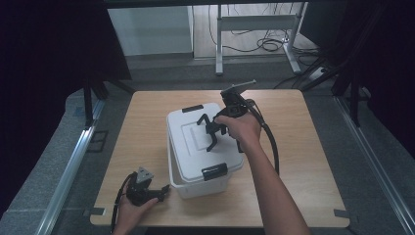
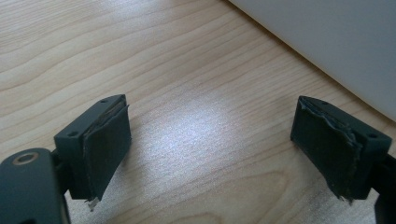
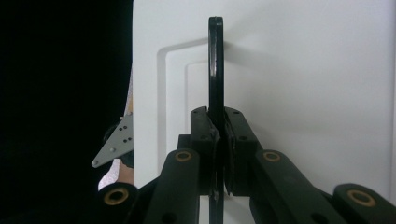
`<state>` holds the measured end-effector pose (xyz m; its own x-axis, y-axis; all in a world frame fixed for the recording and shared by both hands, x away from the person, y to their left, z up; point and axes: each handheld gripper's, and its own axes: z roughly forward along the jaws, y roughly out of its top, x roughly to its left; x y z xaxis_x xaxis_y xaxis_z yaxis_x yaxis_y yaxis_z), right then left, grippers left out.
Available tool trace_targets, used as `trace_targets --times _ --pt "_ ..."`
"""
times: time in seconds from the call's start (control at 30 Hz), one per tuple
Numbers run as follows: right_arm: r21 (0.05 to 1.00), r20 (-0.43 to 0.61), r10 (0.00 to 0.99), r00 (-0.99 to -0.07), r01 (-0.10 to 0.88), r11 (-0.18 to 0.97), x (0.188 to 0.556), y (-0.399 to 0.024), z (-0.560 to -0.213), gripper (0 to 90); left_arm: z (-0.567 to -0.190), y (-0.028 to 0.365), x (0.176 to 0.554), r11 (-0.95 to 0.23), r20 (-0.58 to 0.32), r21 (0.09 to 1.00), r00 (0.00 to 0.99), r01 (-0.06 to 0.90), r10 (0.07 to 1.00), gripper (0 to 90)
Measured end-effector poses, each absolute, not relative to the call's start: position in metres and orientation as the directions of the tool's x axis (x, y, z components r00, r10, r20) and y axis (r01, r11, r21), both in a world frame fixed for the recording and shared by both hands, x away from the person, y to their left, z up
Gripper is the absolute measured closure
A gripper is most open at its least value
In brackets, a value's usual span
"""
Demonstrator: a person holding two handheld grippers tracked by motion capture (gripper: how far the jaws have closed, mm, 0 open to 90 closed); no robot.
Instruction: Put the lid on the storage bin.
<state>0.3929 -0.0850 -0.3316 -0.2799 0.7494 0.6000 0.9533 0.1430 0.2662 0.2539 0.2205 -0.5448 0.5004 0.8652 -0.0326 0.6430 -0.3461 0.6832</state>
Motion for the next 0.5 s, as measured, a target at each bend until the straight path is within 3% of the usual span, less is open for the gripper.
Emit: trace_targets --times 0.5 --pt "0.232 0.613 0.756 -0.229 0.967 0.104 0.391 -0.073 -0.341 83.9 -0.545 0.22 0.254 -0.347 -0.033 0.683 0.502 0.642 0.865 12.0"
